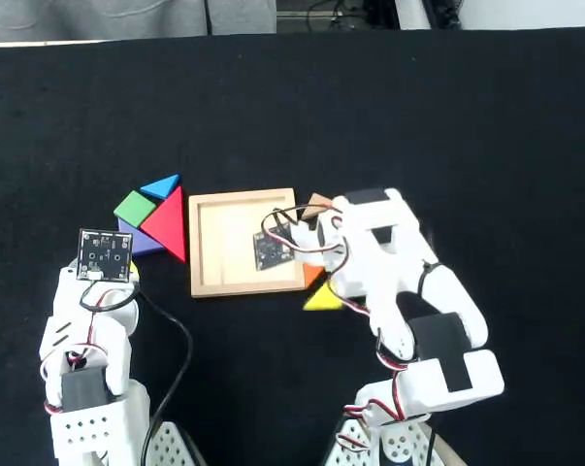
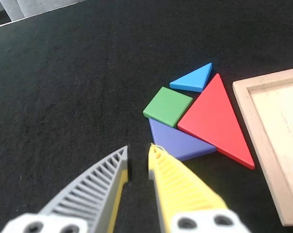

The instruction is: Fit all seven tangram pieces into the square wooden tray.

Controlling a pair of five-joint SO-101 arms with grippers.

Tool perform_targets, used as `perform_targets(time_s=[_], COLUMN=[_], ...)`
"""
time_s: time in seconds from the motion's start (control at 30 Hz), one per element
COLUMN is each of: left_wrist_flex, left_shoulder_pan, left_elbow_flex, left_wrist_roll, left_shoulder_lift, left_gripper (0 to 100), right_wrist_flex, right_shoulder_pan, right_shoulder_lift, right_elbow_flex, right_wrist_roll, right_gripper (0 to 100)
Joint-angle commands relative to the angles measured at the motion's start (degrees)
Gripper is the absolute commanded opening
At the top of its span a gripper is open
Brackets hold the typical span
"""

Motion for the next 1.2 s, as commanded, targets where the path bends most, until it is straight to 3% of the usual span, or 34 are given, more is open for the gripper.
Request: perform_targets(time_s=[0.0,0.07,0.23,0.4,0.47,0.6,0.77,0.87,1.07,1.17], left_wrist_flex=[0.2,0.2,0.2,0.2,0.2,0.2,0.2,0.2,0.2,0.2], left_shoulder_pan=[-0.1,-0.1,-0.1,-0.1,-0.1,-0.1,-0.1,-0.1,-0.1,0.0], left_elbow_flex=[1.1,1.1,1.1,1.1,1.1,1.1,1.1,1.1,1.1,1.1], left_wrist_roll=[0.0,0.0,0.0,0.0,0.0,0.0,0.0,0.0,0.0,0.0], left_shoulder_lift=[-0.4,-0.4,-0.4,-0.4,-0.4,-0.4,-0.4,-0.4,-0.4,-0.4], left_gripper=[8,8,8,8,8,8,8,8,8,8], right_wrist_flex=[8.5,9.3,1.9,4.7,8.3,15.2,17.1,12.6,-0.7,-8.7], right_shoulder_pan=[0.4,-1.9,-12.9,-20.3,-20.0,-12.7,-4.8,-3.4,-3.2,-3.1], right_shoulder_lift=[-7.6,-10.2,-8.4,-3.4,-2.8,-2.8,-2.9,-4.6,-15.6,-20.4], right_elbow_flex=[-7.9,-10.1,-10.4,-15.9,-19.6,-27.5,-21.9,-13.7,5.4,13.5], right_wrist_roll=[0.6,-0.3,-14.1,-15.7,-16.4,-22.6,-22.7,-23.6,-28.4,-29.0], right_gripper=[10.0,9.9,9.9,9.9,10.0,10.0,10.0,11.8,33.7,37.7])
